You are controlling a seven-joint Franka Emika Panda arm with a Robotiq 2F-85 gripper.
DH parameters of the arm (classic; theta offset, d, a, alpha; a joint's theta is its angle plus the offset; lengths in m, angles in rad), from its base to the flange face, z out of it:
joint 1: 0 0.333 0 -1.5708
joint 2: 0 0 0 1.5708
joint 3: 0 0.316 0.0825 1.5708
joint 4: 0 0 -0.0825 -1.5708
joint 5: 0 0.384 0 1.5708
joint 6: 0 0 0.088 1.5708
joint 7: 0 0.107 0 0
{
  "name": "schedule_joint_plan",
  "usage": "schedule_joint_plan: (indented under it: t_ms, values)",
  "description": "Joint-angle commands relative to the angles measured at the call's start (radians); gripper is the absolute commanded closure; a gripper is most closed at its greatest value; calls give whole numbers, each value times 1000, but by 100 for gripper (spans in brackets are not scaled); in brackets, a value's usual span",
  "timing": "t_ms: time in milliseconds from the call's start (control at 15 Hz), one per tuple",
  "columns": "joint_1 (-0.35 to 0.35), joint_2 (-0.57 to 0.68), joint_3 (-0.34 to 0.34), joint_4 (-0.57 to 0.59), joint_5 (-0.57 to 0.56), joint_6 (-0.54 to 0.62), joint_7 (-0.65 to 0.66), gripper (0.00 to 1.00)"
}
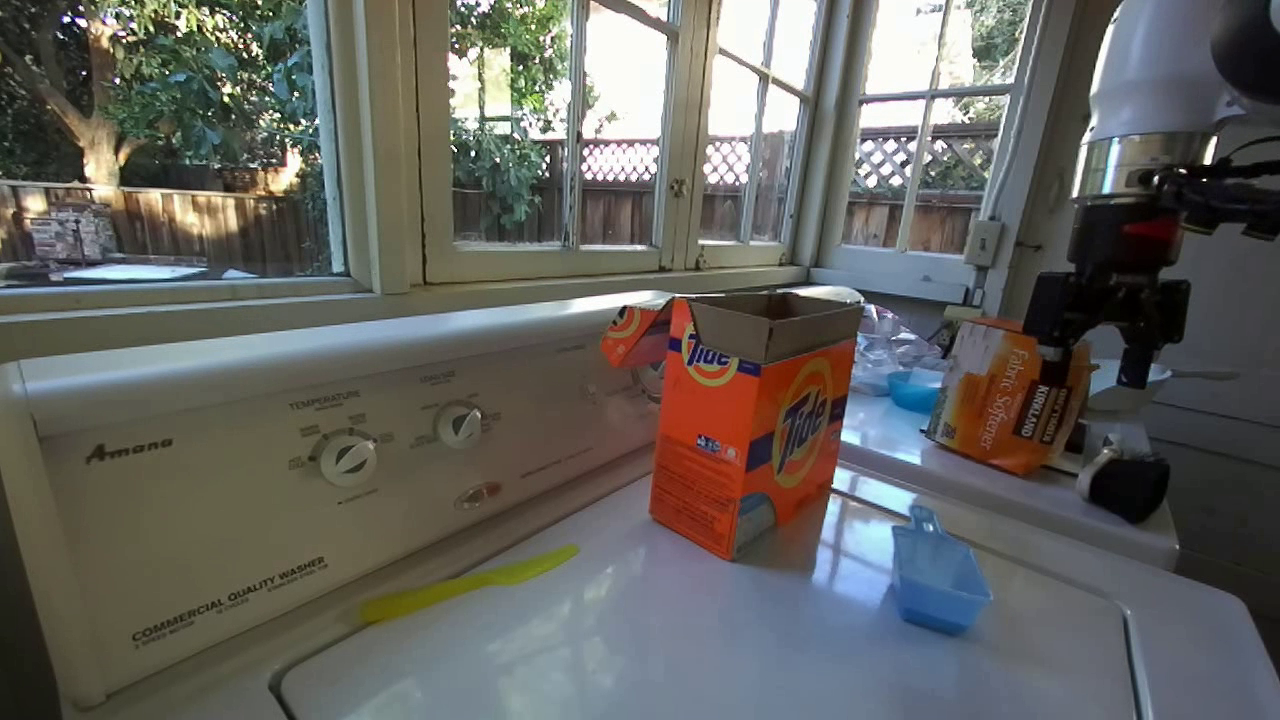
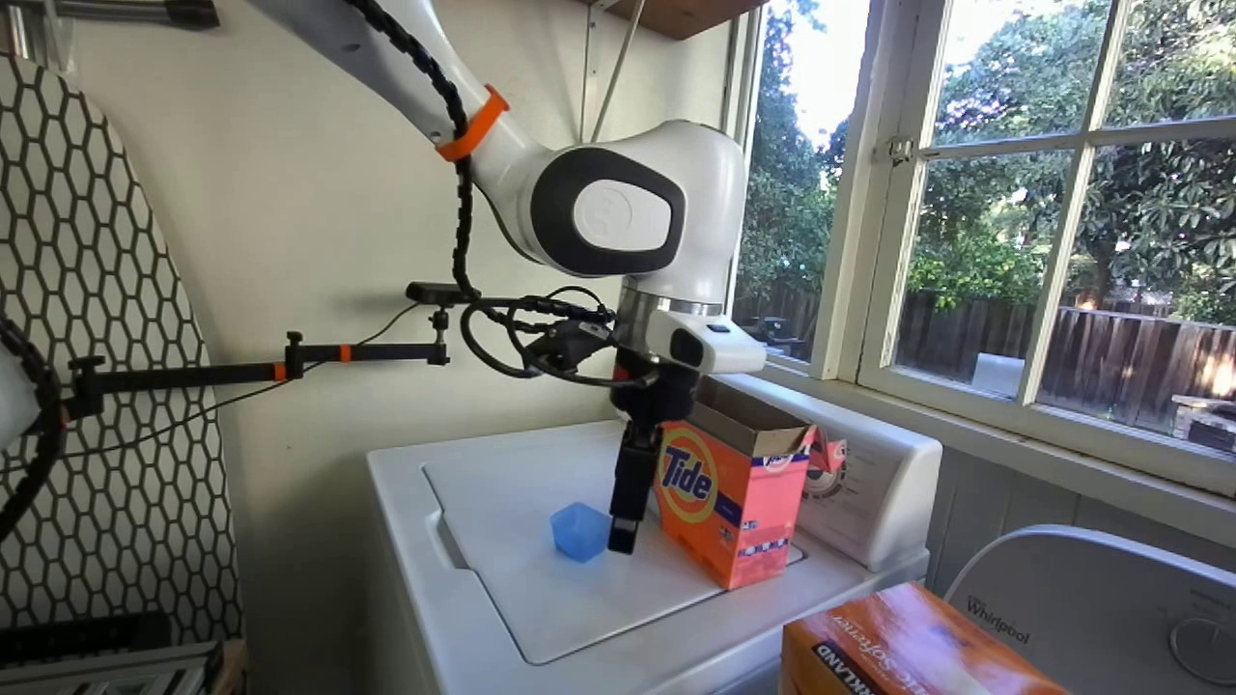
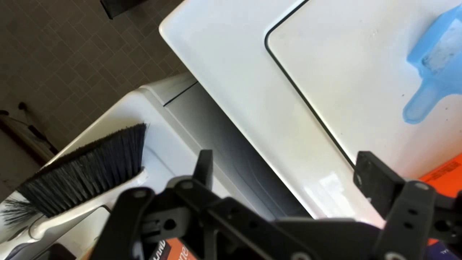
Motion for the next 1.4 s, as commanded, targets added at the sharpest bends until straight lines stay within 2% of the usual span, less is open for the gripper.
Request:
schedule_joint_plan:
  t_ms: [0,400,667,733,1067,1333]
  values:
    - [20,10,11,-14,6,-35,73,0]
    - [58,65,27,-7,45,-26,94,0]
    - [92,108,49,2,23,-26,125,0]
    - [82,84,32,-10,28,-19,98,0]
    - [97,103,41,-3,28,-19,105,0]
    - [108,123,48,3,166,8,126,0]
